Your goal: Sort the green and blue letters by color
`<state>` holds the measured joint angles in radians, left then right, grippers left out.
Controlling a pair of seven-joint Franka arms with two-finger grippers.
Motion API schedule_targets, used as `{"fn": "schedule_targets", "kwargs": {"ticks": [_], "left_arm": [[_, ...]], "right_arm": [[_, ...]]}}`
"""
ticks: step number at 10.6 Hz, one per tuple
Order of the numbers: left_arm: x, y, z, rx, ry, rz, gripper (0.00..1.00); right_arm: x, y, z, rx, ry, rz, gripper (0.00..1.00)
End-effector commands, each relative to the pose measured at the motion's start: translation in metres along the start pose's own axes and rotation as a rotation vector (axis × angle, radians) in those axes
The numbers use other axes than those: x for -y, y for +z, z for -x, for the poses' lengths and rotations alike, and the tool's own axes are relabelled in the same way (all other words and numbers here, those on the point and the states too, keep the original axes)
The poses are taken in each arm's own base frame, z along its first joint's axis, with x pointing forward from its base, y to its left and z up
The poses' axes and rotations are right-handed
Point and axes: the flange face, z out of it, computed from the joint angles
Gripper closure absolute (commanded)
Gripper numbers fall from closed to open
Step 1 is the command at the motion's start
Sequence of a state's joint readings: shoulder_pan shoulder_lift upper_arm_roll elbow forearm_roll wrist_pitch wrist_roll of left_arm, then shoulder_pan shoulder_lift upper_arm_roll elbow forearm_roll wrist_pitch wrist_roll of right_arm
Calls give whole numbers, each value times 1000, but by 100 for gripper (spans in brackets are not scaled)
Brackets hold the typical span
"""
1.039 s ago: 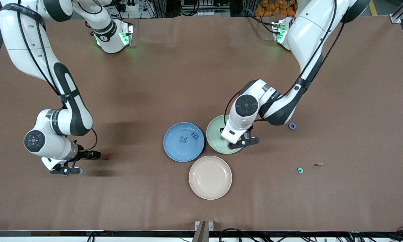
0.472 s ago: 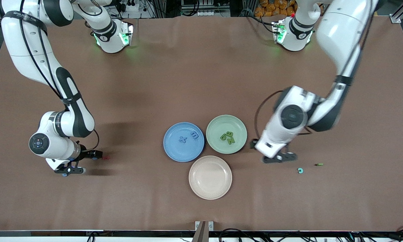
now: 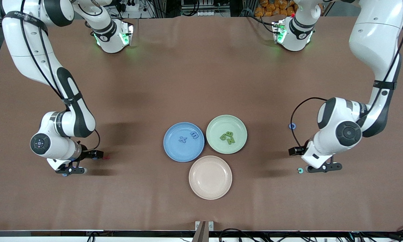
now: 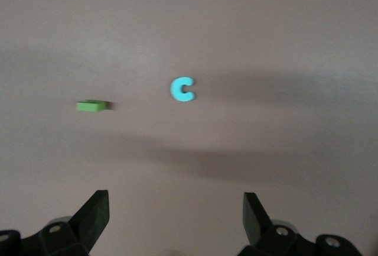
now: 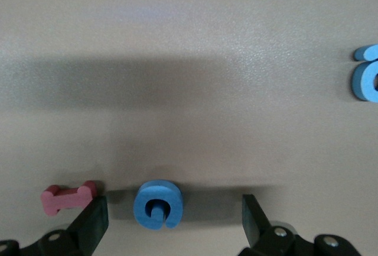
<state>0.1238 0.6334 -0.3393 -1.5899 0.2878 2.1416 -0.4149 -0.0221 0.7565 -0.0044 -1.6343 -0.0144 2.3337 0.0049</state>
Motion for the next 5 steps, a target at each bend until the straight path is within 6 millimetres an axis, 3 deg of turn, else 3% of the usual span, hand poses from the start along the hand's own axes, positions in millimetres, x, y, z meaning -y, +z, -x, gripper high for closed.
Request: {"fn": "schedule_targets", "kwargs": {"ticks": [1,2,5], "left_arm": [[38,8,-5,19,-60,6,3],[46,16,-8,21,-76,12,3],[54,30,-10,17,-80,12,2]], "right_arm": [[3,0,-4,4,-8,4,62],[4,-1,-4,3,-17,4,100],[7,-6,-5,-4,-49,2,100]]}}
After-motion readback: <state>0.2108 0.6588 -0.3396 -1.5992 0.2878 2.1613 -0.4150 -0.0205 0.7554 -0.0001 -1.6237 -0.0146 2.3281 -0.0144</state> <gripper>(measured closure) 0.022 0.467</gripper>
